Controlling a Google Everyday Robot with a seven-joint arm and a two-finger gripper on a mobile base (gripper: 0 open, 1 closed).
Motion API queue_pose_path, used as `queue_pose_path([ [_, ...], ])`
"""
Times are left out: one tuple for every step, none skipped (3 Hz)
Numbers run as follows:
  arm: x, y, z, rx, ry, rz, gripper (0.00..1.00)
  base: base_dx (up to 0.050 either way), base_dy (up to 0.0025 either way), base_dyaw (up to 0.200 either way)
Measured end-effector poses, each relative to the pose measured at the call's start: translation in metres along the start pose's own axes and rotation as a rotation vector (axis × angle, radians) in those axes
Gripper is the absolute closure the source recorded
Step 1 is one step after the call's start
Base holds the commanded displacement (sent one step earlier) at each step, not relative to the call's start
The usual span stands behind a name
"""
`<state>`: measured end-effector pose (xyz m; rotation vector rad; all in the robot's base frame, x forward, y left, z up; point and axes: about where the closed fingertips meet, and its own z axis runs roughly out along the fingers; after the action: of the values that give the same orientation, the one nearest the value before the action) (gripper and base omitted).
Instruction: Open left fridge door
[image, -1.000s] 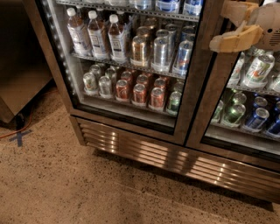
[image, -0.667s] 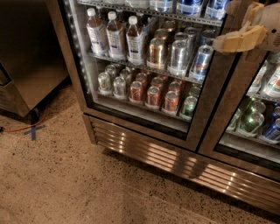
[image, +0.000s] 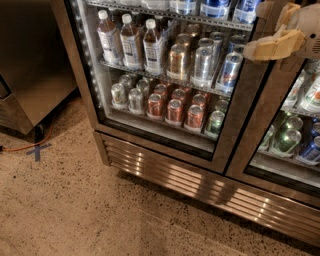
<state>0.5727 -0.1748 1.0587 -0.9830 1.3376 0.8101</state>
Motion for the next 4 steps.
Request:
queue_pose_path([
  [0.0,0.0,0.0,0.002,0.0,0.0,0.19,0.0,0.0,0.0],
  [0.002,0.005,-0.011,0.017,0.002,0.0,0.42,0.0,0.0,0.0],
  [0.0,0.002,-0.016,0.017,0.002,0.0,0.65,0.0,0.0,0.0],
  [0.0,0.006,-0.02,0.016,0.001,0.001,1.0,-0.049,0.00009,-0.001],
])
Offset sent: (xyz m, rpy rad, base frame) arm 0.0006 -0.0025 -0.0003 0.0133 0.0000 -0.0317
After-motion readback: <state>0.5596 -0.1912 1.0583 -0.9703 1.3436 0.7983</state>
